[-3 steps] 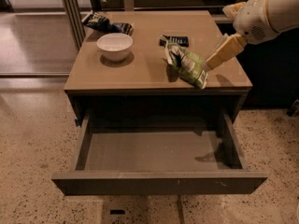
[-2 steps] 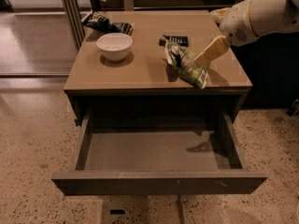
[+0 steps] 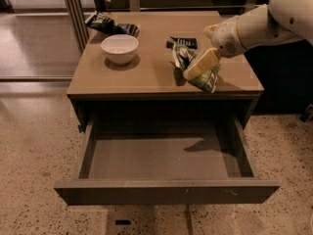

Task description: Place green jalapeno chip bag into top drawer

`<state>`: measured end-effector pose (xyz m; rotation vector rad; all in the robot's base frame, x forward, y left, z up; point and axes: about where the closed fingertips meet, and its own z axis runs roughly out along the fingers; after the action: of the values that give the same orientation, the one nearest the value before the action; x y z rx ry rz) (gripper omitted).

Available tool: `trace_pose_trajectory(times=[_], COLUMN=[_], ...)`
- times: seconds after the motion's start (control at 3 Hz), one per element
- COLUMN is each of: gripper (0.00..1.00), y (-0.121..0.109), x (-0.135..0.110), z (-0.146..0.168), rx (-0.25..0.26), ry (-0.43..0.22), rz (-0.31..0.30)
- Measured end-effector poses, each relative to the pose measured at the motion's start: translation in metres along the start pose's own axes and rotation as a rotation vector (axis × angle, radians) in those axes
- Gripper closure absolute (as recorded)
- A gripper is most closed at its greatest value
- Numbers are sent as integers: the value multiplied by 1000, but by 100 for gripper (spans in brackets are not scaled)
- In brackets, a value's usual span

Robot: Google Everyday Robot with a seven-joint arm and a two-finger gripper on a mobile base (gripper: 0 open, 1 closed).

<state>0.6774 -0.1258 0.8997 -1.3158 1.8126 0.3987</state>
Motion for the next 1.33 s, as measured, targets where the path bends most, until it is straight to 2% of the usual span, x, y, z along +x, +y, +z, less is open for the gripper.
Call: trace_pose_trajectory(times=[1.0, 1.33], gripper=[0, 19], y=[6, 6], x=[37, 37], z=[42, 42], rx=[-62, -62], ry=[79, 79], rz=[60, 60])
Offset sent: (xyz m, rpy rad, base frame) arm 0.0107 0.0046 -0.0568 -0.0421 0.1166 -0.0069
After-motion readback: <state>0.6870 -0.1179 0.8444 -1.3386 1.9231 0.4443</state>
